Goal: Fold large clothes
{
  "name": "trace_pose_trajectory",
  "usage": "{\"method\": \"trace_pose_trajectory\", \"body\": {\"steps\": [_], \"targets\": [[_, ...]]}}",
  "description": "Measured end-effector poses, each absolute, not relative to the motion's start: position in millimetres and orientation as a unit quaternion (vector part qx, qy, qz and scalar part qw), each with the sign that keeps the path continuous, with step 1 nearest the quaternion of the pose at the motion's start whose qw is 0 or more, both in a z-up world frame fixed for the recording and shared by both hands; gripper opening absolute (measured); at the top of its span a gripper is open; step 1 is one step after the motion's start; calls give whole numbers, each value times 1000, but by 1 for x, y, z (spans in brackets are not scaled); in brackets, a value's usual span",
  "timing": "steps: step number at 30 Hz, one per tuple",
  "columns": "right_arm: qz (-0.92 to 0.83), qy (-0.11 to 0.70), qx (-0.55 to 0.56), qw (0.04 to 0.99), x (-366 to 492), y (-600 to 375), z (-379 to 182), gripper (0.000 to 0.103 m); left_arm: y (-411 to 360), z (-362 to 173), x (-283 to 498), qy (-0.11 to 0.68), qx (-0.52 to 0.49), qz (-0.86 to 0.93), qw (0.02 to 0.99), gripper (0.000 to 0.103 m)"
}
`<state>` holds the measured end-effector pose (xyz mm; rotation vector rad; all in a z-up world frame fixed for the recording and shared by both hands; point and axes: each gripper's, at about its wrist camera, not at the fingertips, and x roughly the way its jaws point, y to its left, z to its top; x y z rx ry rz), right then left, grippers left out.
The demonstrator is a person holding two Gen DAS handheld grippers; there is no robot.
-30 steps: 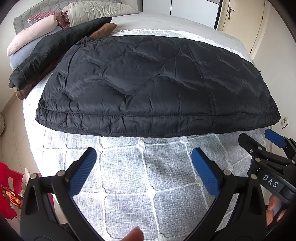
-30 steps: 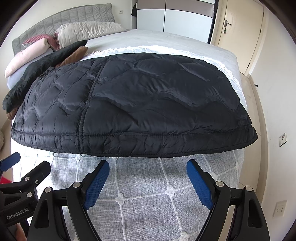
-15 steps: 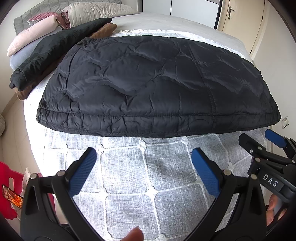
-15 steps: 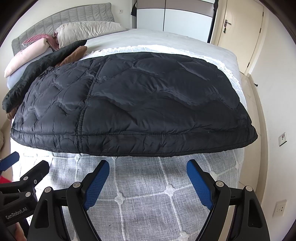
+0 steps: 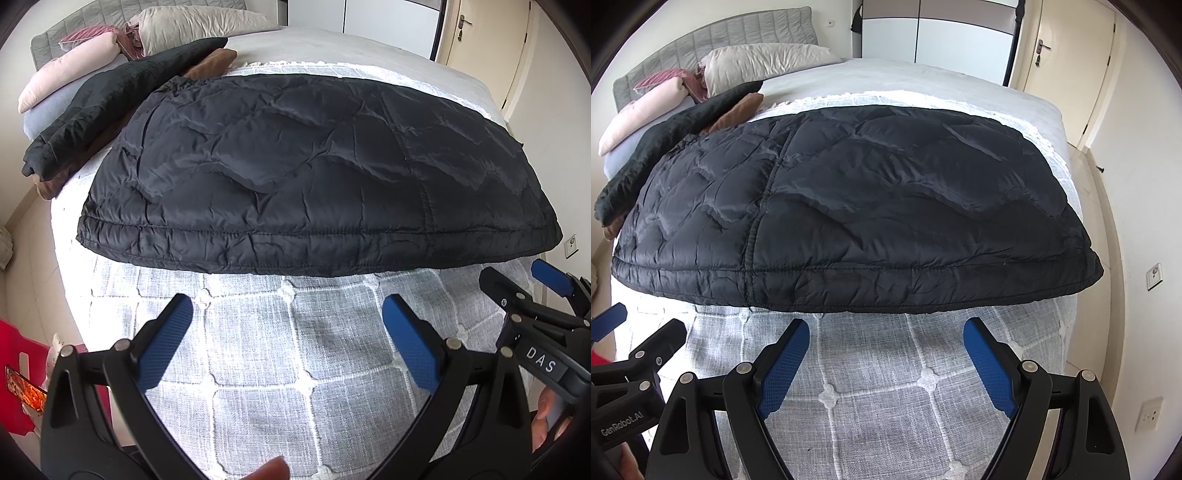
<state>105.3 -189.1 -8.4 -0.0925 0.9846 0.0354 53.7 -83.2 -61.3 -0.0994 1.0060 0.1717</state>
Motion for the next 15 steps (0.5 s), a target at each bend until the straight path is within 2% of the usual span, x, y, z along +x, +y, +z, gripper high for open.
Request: {"method": "trace_pose_trajectory", "body": {"steps": [15], "targets": [[15,478,-45,877,108,-187,-10,87,-90,-64,53,481,-39,86,871,102]]}}
